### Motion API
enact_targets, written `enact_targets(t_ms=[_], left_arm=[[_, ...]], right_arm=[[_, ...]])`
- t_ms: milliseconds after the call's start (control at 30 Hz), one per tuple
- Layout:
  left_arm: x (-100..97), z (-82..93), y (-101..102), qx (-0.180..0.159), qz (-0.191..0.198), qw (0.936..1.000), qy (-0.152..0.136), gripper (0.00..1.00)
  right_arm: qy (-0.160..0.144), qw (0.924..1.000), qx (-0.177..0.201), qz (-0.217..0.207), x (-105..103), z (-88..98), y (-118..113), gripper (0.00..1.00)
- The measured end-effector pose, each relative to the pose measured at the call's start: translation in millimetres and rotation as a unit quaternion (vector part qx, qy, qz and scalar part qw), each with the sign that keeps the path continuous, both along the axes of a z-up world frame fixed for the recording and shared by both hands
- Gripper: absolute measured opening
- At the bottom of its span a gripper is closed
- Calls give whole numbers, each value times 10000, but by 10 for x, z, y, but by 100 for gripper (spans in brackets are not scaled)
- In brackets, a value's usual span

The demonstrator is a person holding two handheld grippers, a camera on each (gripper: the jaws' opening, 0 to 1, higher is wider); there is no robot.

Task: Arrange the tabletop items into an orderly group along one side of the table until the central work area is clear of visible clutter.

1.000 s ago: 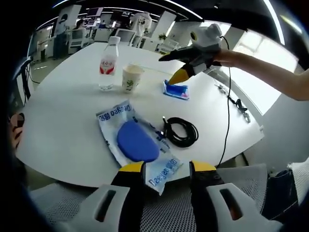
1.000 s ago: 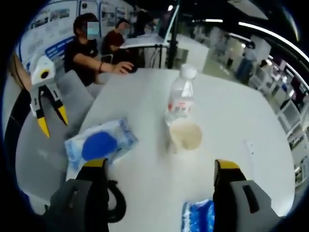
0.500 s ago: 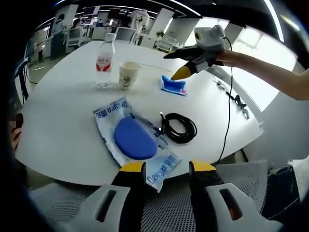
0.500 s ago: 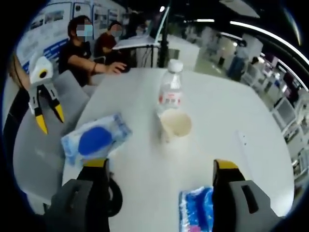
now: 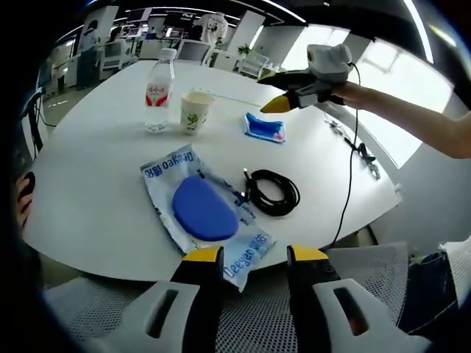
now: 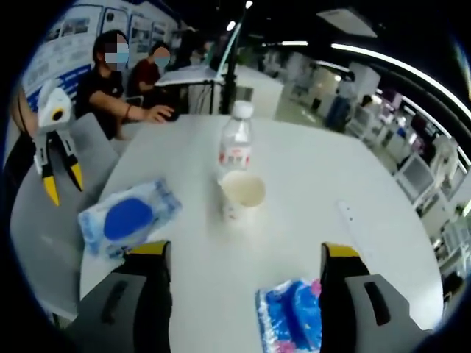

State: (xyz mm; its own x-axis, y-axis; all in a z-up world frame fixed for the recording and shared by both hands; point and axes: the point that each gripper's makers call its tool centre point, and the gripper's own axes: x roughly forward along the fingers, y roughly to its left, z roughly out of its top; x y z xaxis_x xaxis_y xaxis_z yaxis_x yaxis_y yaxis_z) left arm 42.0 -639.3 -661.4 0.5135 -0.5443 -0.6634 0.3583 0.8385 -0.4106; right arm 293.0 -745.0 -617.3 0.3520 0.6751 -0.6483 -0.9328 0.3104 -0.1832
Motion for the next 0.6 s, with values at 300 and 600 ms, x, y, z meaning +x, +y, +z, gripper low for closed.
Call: enact_targets(t_ms=[300, 600], left_arm=[[-9, -7, -3, 10, -10, 10000, 3, 34], [-19, -9, -12, 10, -31, 10000, 19, 33]], right_arm=[[-155, 9990, 225, -357, 66, -9, -136, 77], [-24, 9979, 209, -620, 63, -143, -302, 76]])
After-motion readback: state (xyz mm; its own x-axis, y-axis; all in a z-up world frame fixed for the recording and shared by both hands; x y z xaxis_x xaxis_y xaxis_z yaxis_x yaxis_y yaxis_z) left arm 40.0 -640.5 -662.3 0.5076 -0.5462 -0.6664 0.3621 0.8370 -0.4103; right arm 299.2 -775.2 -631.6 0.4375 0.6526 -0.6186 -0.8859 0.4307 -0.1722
